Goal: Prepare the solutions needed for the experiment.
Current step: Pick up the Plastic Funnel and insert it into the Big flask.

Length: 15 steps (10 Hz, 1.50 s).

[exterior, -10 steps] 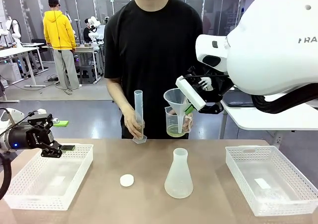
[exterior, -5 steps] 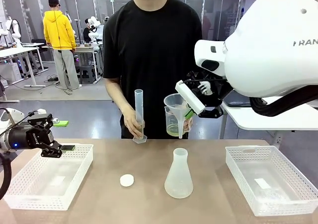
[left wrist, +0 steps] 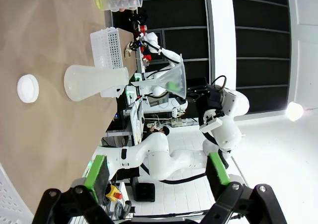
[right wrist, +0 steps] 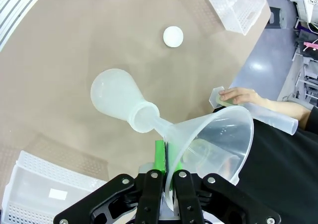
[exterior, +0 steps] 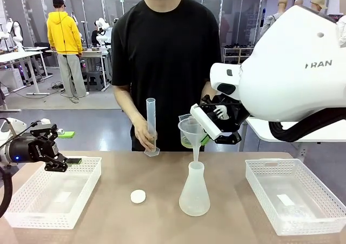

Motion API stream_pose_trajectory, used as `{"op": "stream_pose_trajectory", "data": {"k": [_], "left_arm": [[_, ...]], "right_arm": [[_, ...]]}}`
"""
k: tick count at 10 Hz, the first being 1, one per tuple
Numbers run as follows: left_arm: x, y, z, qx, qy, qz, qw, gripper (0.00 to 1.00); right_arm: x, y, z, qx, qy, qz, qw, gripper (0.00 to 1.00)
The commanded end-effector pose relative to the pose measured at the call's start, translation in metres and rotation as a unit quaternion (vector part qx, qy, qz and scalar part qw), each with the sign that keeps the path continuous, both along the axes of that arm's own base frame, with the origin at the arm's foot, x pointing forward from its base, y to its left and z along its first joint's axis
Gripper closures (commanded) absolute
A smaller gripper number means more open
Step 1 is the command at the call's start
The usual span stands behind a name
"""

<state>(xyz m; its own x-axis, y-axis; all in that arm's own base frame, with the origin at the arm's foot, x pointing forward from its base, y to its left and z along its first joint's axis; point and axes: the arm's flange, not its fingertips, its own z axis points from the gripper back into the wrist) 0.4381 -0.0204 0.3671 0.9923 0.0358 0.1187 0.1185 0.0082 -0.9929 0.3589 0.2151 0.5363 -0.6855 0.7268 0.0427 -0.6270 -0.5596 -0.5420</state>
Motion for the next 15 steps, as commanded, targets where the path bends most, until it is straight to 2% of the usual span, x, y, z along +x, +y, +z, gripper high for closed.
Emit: {"op": "stream_pose_trajectory", "data": {"k": [1, 5, 10, 15], "left_arm": [[0.001, -0.001, 0.001, -0.001, -0.002, 0.010, 1.000, 0.00], [0.001, -0.001, 0.001, -0.001, -0.002, 0.010, 1.000, 0.00], [0.001, -0.001, 0.001, -0.001, -0.002, 0.010, 1.000, 0.00], [0.001, -0.001, 0.001, -0.001, -0.002, 0.010, 1.000, 0.00]], "right_arm": [[0.008, -0.005, -0.014, 0.020, -0.010, 0.011, 1.000, 0.96], [0.016, -0.006, -0.033, 0.020, -0.008, 0.005, 1.000, 0.96], [0.030, -0.008, -0.065, 0.028, 0.016, -0.008, 0.999, 0.96], [0.032, -0.008, -0.084, 0.029, 0.026, -0.013, 0.999, 0.96]]}}
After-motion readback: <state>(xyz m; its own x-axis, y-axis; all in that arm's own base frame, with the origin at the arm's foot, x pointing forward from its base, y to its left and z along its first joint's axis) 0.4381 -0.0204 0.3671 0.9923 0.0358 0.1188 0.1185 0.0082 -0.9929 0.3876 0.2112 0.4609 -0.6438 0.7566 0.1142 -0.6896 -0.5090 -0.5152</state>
